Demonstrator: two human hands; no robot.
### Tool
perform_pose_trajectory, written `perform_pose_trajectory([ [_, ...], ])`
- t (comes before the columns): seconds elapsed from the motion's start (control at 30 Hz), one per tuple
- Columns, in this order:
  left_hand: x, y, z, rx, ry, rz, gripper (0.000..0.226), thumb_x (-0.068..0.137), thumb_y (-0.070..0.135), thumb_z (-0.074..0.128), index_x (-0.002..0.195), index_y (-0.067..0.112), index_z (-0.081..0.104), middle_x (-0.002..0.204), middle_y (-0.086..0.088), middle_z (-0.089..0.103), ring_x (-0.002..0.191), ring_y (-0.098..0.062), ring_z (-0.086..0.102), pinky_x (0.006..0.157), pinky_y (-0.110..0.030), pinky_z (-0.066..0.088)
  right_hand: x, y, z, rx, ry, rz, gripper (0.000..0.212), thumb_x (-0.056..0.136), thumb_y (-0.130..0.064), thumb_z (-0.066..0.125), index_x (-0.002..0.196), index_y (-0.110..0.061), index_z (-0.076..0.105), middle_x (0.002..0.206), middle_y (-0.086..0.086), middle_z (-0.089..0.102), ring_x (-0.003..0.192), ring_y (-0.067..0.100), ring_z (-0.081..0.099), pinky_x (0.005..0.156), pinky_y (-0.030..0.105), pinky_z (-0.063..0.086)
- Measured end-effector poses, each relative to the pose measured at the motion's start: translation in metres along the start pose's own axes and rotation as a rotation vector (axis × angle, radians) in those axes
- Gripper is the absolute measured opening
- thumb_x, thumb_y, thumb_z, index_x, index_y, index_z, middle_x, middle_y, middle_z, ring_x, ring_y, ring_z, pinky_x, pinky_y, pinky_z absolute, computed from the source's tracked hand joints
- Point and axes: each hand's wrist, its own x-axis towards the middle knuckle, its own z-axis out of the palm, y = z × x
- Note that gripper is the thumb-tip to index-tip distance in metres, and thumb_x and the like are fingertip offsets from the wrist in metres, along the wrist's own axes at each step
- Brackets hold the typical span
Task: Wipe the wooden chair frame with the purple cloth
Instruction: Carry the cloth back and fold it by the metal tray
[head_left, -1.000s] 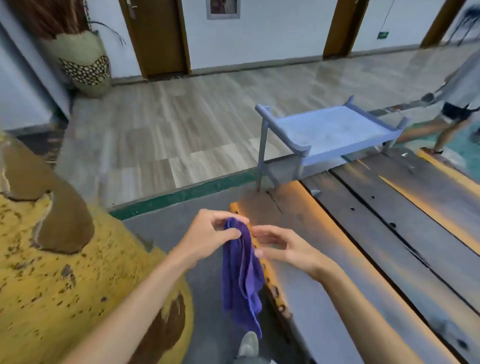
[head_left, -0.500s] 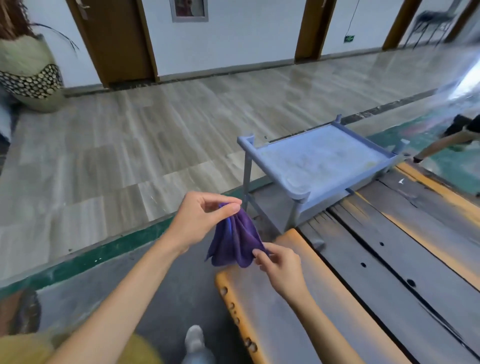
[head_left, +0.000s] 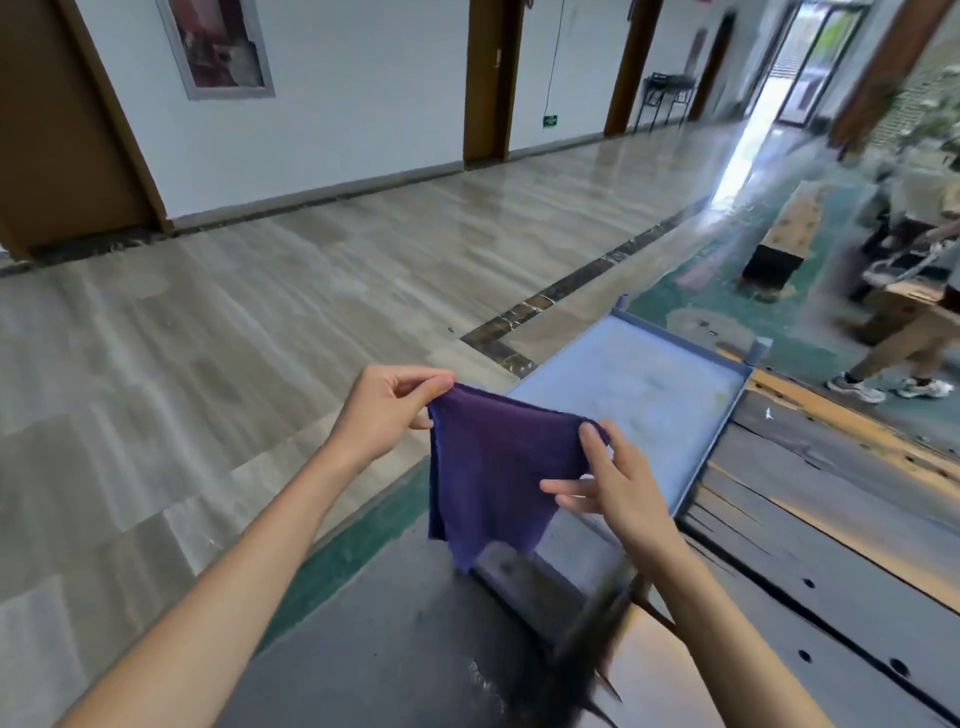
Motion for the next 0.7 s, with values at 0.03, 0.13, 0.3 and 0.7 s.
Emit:
perform_pose_trajectory([
  [0.03, 0.022, 0.000, -0.010, -0.016, -0.006, 0.000, 0.021, 0.093, 0.014, 0.071, 0.086, 0.032, 0.081, 0.085, 0.010, 0.080, 0.079, 0.002, 0.071, 0.062, -0.023, 0.061, 0.013, -0.006, 0.012, 0.003, 0.016, -0.001, 0.024, 0.106, -0.042, 0.049, 0.112, -0.021, 0.061, 0.102, 0.010, 0.071, 0.083, 0.033, 0.079, 0.064, 0.034, 0.065],
  [0.13, 0.069, 0.006, -0.025, -0.044, 0.014, 0.051, 0.017, 0.092, 0.015, 0.072, 0.089, 0.030, 0.080, 0.086, 0.011, 0.080, 0.080, 0.000, 0.072, 0.065, -0.023, 0.062, 0.047, -0.023, 0.035, 0.048, 0.055, -0.035, 0.025, 0.107, -0.040, 0.048, 0.114, -0.021, 0.062, 0.098, 0.004, 0.073, 0.083, 0.033, 0.079, 0.064, 0.033, 0.065],
  [0.3, 0.138, 0.009, -0.040, -0.126, -0.007, 0.063, 0.010, 0.093, 0.015, 0.072, 0.093, 0.020, 0.081, 0.085, 0.005, 0.080, 0.084, -0.004, 0.072, 0.073, -0.021, 0.059, 0.111, -0.040, 0.057, 0.146, 0.120, -0.110, 0.026, 0.107, -0.040, 0.050, 0.113, -0.018, 0.063, 0.099, 0.000, 0.079, 0.091, 0.031, 0.079, 0.081, 0.032, 0.063],
  [0.7, 0.283, -0.004, -0.022, -0.096, -0.339, 0.121, 0.008, 0.089, 0.022, 0.076, 0.091, 0.026, 0.083, 0.091, 0.003, 0.081, 0.082, -0.003, 0.072, 0.061, -0.018, 0.056, 0.301, -0.009, 0.098, 0.175, 0.493, -0.248, 0.011, 0.098, -0.014, 0.067, 0.092, -0.021, 0.074, 0.081, -0.010, 0.075, 0.079, 0.006, 0.067, 0.077, 0.026, 0.054],
])
